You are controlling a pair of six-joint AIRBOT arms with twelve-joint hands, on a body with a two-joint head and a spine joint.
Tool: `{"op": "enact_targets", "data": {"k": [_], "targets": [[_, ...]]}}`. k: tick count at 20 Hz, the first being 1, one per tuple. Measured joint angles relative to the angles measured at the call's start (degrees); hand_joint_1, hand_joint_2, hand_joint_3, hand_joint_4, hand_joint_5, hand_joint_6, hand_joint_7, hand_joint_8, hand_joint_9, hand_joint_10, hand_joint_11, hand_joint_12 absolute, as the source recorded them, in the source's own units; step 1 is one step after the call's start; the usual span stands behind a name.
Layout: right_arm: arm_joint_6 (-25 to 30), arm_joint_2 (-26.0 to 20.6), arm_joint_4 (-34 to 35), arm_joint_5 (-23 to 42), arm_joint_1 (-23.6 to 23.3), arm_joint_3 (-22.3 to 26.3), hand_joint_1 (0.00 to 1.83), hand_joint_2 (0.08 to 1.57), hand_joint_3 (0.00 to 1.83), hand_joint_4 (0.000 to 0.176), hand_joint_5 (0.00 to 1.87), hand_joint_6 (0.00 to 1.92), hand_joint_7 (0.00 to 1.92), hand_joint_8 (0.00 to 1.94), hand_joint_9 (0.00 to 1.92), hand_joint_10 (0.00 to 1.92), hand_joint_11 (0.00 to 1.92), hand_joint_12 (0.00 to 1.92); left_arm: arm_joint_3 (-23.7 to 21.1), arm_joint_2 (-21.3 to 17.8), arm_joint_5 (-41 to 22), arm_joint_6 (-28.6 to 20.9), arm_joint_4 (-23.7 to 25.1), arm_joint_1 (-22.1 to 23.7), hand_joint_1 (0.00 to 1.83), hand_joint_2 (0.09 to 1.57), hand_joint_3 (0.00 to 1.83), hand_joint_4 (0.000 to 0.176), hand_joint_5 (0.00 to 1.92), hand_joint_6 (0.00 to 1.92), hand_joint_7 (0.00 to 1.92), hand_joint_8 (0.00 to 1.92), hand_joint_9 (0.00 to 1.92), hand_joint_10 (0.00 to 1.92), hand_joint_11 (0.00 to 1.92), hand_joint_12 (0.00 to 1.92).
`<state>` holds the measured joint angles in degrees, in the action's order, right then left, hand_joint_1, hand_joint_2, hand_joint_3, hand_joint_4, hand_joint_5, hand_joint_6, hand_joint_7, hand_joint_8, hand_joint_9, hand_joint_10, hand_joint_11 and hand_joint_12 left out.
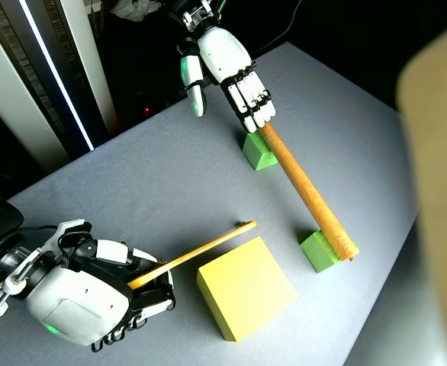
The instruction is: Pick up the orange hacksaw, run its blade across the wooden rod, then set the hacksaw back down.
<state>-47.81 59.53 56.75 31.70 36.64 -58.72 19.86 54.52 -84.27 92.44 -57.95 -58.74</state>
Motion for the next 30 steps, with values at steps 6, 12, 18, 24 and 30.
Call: {"op": "enact_targets", "data": {"k": [6,12,18,24,30], "targets": [[0.44,-0.61,-1.4,1.44,0.04,0.9,1.22,1.12,0.0,0.0,0.89,1.09,1.06,0.9,1.21,0.01,0.93,0.66,0.83,1.49,-0.15,-0.02,-0.2,0.0,0.0,1.35,0.0,0.0,0.08,0.01,0.02,0.0,0.01,0.0,0.0,0.0],[2.97,-3.82,-8.31,5.64,1.14,6.08,1.22,1.14,0.0,0.0,0.86,1.15,1.04,0.93,1.2,0.0,0.91,0.69,1.16,2.58,-1.09,0.04,-0.35,0.0,0.0,1.34,0.0,0.0,0.07,0.0,0.02,0.0,0.01,0.0,0.0,0.0],[4.59,-6.58,-12.15,13.0,-0.02,11.23,1.22,1.12,0.0,0.0,0.89,1.1,1.06,0.89,1.21,0.0,0.92,0.69,1.2,2.58,-0.68,0.7,-0.35,0.0,0.0,1.35,0.0,0.0,0.09,0.01,0.04,0.01,0.02,0.0,0.01,0.01],[4.7,-6.16,-12.07,21.7,-1.49,15.8,1.22,1.12,0.0,0.0,0.91,1.08,1.07,0.87,1.22,0.0,0.94,0.69,1.33,2.58,-0.24,1.22,-0.24,0.0,0.0,1.35,0.0,0.0,0.09,0.01,0.04,0.0,0.02,0.01,0.02,0.01],[-4.61,-0.87,-5.99,28.3,-6.82,17.38,1.23,1.11,0.0,0.0,0.92,1.07,1.07,0.86,1.24,0.01,0.95,0.7,1.46,2.58,-0.04,1.38,-0.11,0.02,0.0,1.34,0.0,0.0,0.07,0.0,0.03,0.0,0.02,0.0,0.01,0.01]]}}
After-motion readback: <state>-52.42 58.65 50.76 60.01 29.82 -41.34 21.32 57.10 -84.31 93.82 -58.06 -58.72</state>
